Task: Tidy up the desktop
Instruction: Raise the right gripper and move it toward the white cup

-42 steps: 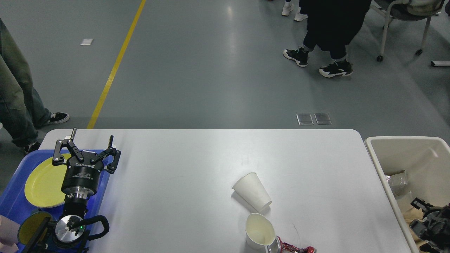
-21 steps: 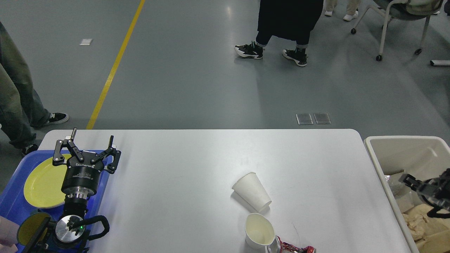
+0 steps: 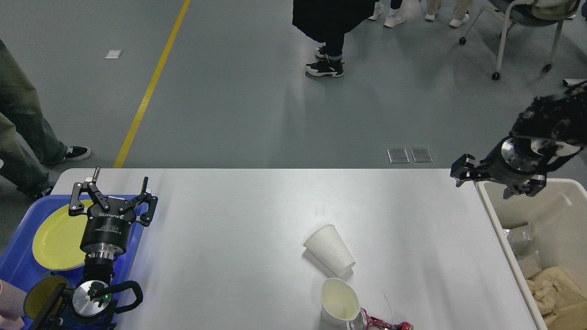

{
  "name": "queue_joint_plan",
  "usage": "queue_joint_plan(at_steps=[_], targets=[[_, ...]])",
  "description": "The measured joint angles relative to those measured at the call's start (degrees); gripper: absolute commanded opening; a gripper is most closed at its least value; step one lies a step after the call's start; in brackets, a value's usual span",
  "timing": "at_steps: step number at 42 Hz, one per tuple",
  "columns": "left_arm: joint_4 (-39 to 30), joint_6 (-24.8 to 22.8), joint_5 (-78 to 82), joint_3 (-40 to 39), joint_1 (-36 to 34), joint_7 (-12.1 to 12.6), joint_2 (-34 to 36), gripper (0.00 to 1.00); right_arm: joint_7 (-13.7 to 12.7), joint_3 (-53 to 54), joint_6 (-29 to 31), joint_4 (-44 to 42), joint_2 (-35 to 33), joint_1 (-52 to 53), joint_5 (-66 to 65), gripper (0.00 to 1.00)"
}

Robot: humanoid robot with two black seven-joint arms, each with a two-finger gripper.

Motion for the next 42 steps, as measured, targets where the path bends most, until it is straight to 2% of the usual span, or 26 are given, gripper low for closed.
queue_joint_plan(at_steps=[7,18,21,37,39,42], targets=[[0.0,0.0,-0.02,0.02,0.0,-0.01,0.0,0.96,-0.01,-0.55,7.66,10.67,2.4,12.8,0.28,1.0],[0.0,0.01,0.0,0.02,0.0,-0.09,0.02,0.96,-0.34,-0.41,8.53,32.61,3.41,30.92,0.32,1.0],[0.0,0.03,-0.01,0.0,0.0,-0.09,0.03,0.96,-0.35,-0.3,8.48,35.43,3.56,34.4,0.31,1.0],[0.0,0.03,0.0,-0.02,0.0,-0.09,0.04,0.96,0.15,0.01,8.28,37.26,5.86,37.49,3.2,1.0],[0.0,0.03,0.0,-0.03,0.0,-0.09,0.04,0.96,0.21,0.1,8.27,37.23,6.13,37.27,3.61,0.96],[0.0,0.03,0.0,-0.03,0.0,-0.09,0.04,0.96,0.21,0.22,7.79,37.08,6.65,36.44,3.85,0.96]])
